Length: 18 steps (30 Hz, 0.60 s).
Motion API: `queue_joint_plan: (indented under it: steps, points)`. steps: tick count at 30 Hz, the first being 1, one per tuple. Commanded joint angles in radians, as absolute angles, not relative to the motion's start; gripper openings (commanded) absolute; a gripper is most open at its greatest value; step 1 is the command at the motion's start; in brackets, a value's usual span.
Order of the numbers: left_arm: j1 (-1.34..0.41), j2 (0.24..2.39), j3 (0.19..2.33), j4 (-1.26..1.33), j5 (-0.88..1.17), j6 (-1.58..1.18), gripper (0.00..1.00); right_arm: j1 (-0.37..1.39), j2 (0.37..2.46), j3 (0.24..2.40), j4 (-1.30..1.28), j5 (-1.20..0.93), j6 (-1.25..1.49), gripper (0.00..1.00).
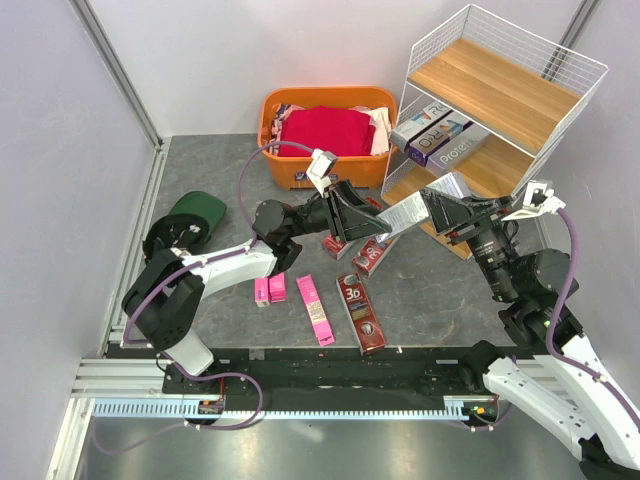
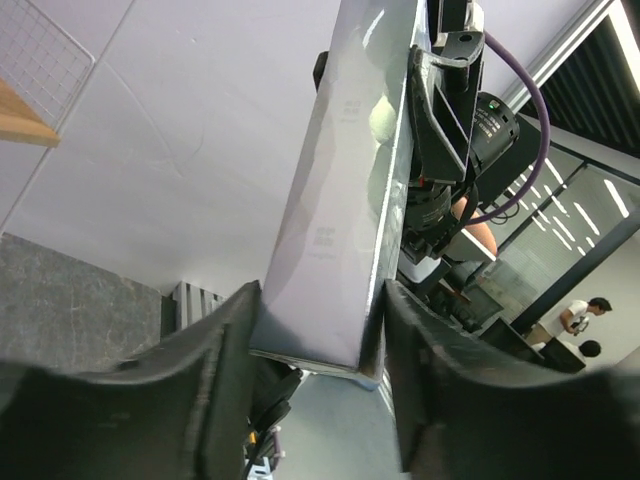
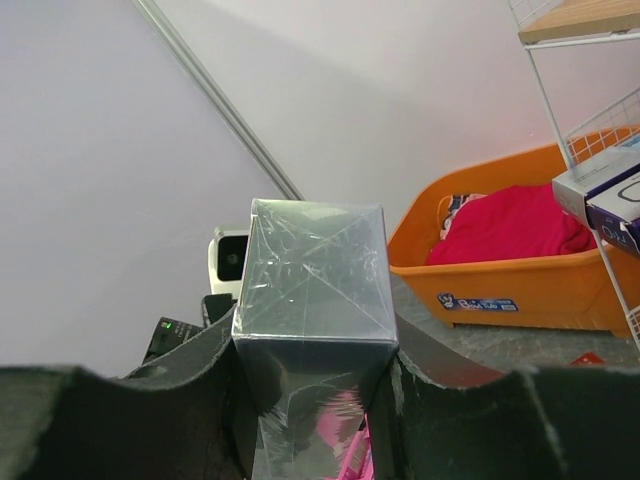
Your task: Place and organize the toothpastes onto the shelf
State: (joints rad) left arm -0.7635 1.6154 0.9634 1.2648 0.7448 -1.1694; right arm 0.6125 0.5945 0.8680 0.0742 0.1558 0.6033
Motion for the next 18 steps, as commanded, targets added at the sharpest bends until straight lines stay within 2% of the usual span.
queue_joint_plan:
  steps: [1,3,4,6,7,10,14,15,18]
  points:
    - [-0.770,1.634,1.000,1.345,0.770,-1.206,0.43,0.614,0.581,0.887,0.130,0.175,0.609,0.16]
    - [-0.769,1.638,0.996,1.357,0.772,-1.216,0.28,0.614,0.581,0.890,0.121,0.182,0.606,0.27]
    - [-0.767,1.640,0.991,1.368,0.767,-1.223,0.27,0.614,0.580,0.890,0.117,0.195,0.604,0.43]
    - [-0.767,1.638,0.983,1.367,0.762,-1.224,0.26,0.614,0.581,0.896,0.107,0.209,0.597,0.57]
    - [-0.761,1.635,0.970,1.368,0.753,-1.224,0.25,0.614,0.583,0.900,0.101,0.213,0.585,0.69]
    - [-0.747,1.631,0.933,1.365,0.733,-1.224,0.22,0.614,0.592,0.930,0.057,0.248,0.560,0.81]
    - [-0.729,1.632,0.885,1.361,0.716,-1.229,0.17,0.614,0.580,0.948,0.005,0.334,0.531,0.89]
    - [-0.724,1.634,0.868,1.356,0.710,-1.229,0.17,0.614,0.572,0.948,0.003,0.348,0.526,0.94]
    - [-0.719,1.643,0.857,1.298,0.693,-1.206,0.17,0.615,0.548,0.945,0.003,0.391,0.509,0.96]
